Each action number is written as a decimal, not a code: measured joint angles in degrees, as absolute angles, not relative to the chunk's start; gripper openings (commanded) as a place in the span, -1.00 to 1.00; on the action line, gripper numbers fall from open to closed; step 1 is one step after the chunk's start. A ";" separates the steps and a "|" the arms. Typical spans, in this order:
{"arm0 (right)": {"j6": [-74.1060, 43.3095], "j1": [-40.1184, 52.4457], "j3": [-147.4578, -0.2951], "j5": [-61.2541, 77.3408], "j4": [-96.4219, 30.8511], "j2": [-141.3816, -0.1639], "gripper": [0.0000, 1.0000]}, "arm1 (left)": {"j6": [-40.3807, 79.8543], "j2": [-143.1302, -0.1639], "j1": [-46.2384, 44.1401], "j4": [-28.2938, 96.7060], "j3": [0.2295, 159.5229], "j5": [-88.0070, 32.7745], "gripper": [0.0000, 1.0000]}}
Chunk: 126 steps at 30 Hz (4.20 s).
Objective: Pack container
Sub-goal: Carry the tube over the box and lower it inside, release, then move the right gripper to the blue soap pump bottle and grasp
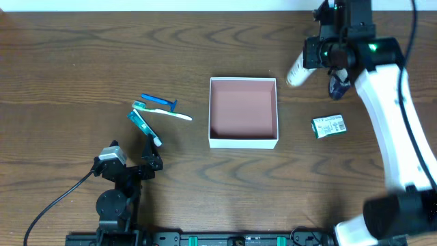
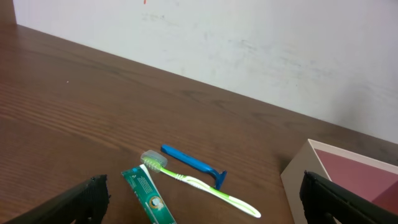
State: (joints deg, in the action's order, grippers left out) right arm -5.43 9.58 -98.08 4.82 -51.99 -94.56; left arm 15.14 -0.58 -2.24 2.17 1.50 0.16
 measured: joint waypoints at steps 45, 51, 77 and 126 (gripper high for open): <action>-32.38 33.85 -99.79 -3.25 -44.49 -109.21 -0.97 | 15.14 -0.58 -2.24 2.17 1.50 0.16 0.96; -34.50 34.57 -99.79 -5.26 -42.11 -110.87 -0.97 | 15.14 -0.58 -2.24 2.17 1.50 0.16 0.96; -36.88 37.52 -100.03 -9.15 -38.65 -112.99 0.64 | 15.14 -0.58 -2.24 2.17 1.50 0.16 0.96; -0.12 -4.36 -104.40 -8.95 -55.94 -111.04 0.68 | 15.14 -0.58 -2.24 2.17 1.50 0.16 0.96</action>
